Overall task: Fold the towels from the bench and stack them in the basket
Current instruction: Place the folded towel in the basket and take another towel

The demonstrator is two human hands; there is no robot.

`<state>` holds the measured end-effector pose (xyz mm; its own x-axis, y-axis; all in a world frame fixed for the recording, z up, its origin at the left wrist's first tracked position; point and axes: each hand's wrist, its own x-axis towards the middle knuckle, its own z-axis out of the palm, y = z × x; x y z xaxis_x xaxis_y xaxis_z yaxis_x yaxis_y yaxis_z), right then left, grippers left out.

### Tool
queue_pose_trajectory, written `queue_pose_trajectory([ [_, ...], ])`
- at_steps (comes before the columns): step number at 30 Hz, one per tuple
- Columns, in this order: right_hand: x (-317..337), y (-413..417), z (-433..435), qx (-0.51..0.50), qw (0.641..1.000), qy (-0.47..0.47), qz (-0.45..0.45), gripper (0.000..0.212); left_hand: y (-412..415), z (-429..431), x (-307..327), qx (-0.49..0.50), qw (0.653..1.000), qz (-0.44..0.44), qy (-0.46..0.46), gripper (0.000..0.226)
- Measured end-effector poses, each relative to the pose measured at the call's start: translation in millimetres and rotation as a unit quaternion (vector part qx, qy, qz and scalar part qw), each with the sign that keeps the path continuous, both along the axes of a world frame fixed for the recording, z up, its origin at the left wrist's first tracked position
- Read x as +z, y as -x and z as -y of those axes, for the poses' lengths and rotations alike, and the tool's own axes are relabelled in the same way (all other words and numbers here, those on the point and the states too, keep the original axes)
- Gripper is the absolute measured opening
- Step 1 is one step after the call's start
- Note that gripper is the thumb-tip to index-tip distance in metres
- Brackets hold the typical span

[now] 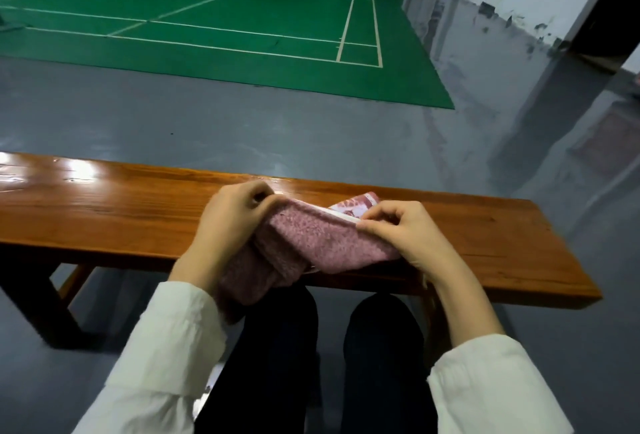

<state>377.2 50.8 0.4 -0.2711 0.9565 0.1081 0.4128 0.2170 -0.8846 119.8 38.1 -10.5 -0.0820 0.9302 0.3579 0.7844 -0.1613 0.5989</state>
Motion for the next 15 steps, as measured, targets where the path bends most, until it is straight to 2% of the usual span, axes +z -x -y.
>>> queue_pose_trajectory([
  [2, -3, 6, 1, 0.007, 0.999, -0.032, 0.018, 0.019, 2, 3, -3, 0.011, 1.000, -0.005, 0.012, 0.016],
  [3, -3, 11, 2, 0.010, 0.999, -0.044, 0.024, 0.018, -4, 5, -2, -0.016, 1.000, 0.008, 0.010, 0.011],
  [6, -5, 31, 7, 0.023, 0.999, -0.025, -0.037, 0.017, -42, 14, 6, -0.134, 0.980, 0.129, 0.067, 0.038],
  [7, -4, 36, 9, 0.026, 0.998, -0.017, -0.060, 0.016, -52, 15, 6, -0.158, 0.973, 0.141, 0.087, 0.039],
  [10, -5, 36, 10, 0.034, 0.997, -0.012, -0.072, 0.015, -61, 11, 2, -0.149, 0.984, 0.068, 0.072, 0.010],
  [15, -17, 11, 6, 0.005, 1.000, 0.013, -0.026, 0.008, -37, 7, -4, -0.090, 0.994, 0.056, 0.036, 0.017],
])
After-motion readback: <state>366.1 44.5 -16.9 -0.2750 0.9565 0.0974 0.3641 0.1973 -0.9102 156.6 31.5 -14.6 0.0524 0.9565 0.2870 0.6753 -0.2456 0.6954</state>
